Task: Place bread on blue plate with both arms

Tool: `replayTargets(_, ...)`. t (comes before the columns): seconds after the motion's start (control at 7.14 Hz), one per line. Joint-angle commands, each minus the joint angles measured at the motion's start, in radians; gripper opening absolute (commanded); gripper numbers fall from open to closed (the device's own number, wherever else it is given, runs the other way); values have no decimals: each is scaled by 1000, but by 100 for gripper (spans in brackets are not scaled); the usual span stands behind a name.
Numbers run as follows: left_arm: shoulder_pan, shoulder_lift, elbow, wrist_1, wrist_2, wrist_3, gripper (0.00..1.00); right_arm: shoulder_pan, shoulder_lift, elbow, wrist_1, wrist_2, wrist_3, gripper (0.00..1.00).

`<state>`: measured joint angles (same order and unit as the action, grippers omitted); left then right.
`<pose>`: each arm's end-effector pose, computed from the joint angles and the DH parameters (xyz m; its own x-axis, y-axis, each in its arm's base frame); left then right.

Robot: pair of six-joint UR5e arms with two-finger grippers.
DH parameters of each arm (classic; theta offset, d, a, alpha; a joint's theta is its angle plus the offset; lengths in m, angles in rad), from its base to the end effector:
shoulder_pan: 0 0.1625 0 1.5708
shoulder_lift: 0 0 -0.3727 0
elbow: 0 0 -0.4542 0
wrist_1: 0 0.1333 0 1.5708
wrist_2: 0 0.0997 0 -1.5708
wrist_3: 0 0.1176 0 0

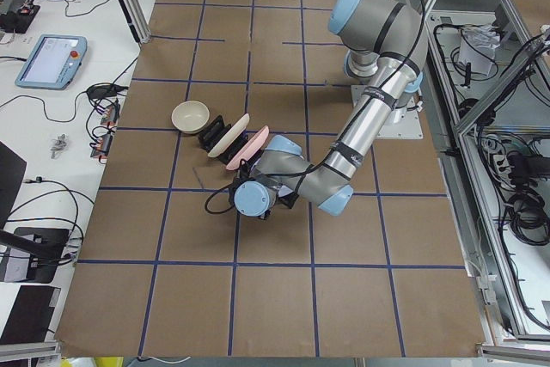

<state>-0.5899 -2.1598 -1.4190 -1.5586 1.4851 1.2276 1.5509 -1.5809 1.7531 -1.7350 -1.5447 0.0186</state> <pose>0.4696 -0.4869 0.1322 -0.8895 0.1920 0.4145 0.2395 0.9687 0.0653 0.1255 -0.5451 0.3390 -0.9989 0.0387 -0.0259 0.0385 0.9992 0.0085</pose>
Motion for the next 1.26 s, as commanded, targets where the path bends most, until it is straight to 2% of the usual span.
replayTargets(0.0,1,-2,-1,-3,3,0,36,0,-1,-1,0,0,0,100)
replayTargets(0.28,1,0,0,-4,6,0,29,0,1,0,0,0,0,100)
replayTargets(0.84,-1,9,20,-14,26,-28,8,0,1,0,0,0,0,100)
replayTargets(1.12,-2,21,28,-11,44,-28,2,0,1,0,-2,0,0,100)
